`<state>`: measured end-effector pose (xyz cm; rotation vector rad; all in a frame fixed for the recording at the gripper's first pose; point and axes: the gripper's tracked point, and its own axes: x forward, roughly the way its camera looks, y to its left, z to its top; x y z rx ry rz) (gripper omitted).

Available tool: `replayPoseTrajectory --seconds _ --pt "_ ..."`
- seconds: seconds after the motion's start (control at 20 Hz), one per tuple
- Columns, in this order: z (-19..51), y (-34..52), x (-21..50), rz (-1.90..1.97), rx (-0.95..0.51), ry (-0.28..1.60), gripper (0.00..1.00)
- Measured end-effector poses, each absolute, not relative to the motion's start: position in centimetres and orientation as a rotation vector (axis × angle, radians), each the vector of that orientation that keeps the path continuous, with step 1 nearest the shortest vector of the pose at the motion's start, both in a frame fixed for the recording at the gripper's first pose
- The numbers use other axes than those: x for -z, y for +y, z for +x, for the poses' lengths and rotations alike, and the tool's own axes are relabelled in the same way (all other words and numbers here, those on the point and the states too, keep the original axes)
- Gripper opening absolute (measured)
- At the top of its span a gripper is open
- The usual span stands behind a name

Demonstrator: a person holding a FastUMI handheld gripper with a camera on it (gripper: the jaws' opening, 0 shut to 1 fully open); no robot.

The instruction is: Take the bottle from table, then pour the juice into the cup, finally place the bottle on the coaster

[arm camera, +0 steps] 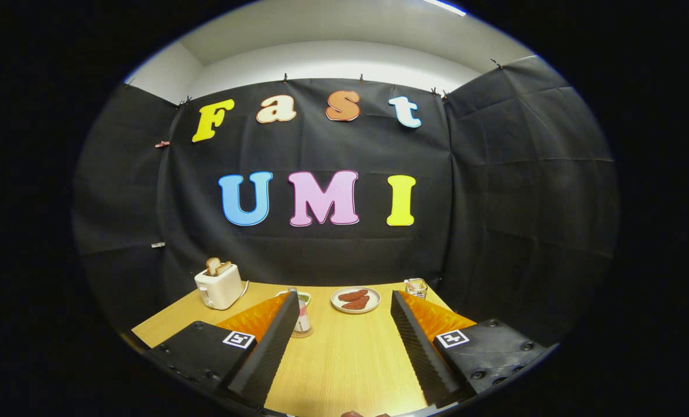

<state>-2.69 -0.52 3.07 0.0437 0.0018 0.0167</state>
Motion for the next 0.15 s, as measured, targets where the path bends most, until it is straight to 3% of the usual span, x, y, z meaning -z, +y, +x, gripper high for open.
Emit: replayPoseTrajectory --seconds 0.15 --pt "-2.5 0.38 -3.4 0.024 -0.03 -0.004 0.97"
